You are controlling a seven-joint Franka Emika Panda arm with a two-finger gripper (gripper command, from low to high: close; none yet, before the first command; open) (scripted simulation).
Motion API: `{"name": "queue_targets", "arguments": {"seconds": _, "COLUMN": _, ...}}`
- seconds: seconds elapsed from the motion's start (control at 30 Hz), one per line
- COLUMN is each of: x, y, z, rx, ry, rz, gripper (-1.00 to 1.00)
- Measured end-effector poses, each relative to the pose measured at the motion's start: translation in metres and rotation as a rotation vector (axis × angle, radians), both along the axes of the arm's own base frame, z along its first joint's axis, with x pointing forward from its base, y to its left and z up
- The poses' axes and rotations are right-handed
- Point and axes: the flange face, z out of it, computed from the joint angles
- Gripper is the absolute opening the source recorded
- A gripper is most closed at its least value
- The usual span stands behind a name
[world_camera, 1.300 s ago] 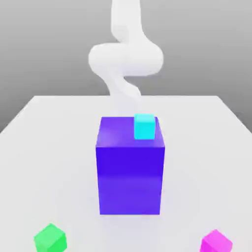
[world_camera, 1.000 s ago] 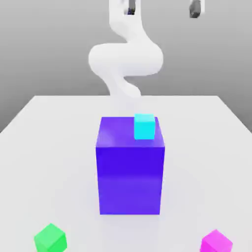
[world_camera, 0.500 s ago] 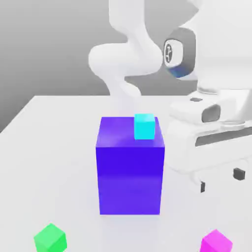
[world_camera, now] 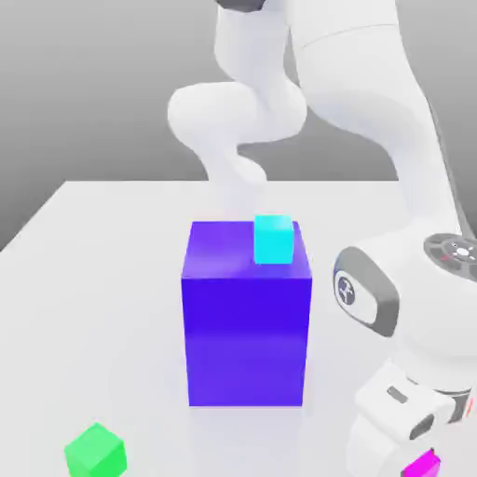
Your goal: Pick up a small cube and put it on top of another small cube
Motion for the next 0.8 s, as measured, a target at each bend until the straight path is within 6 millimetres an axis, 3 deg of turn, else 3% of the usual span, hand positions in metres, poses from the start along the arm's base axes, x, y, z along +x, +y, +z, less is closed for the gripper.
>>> {"name": "queue_targets", "arguments": {"seconds": 0.07, "x": 0.0, "y": 0.0, "z": -0.002, "rx": 0.0, "ry": 0.001, "rz": 0.0, "gripper": -1.0}}
{"name": "queue_targets", "arguments": {"seconds": 0.2, "x": 0.0, "y": -0.001, "z": 0.046, "rx": 0.0, "ry": 0.001, "rz": -0.001, "gripper": -1.0}}
{"name": "queue_targets", "arguments": {"seconds": 0.37, "x": 0.023, "y": -0.119, "z": 0.071, "rx": -0.015, "ry": 0.002, "rz": -0.289, "gripper": -1.0}}
{"name": "queue_targets", "arguments": {"seconds": 0.53, "x": 0.015, "y": -0.245, "z": 0.089, "rx": -0.012, "ry": 0.003, "rz": -0.6, "gripper": -1.0}}
{"name": "queue_targets", "arguments": {"seconds": 0.6, "x": 0.006, "y": -0.295, "z": 0.088, "rx": -0.007, "ry": 0.002, "rz": -0.729, "gripper": -1.0}}
{"name": "queue_targets", "arguments": {"seconds": 0.67, "x": -0.004, "y": -0.345, "z": 0.069, "rx": -0.001, "ry": 0.002, "rz": -0.857, "gripper": -1.0}}
{"name": "queue_targets", "arguments": {"seconds": 0.7, "x": -0.008, "y": -0.363, "z": 0.054, "rx": 0.0, "ry": 0.002, "rz": -0.904, "gripper": 1.0}}
{"name": "queue_targets", "arguments": {"seconds": 0.8, "x": -0.008, "y": -0.363, "z": 0.054, "rx": 0.0, "ry": 0.002, "rz": -0.904, "gripper": 1.0}}
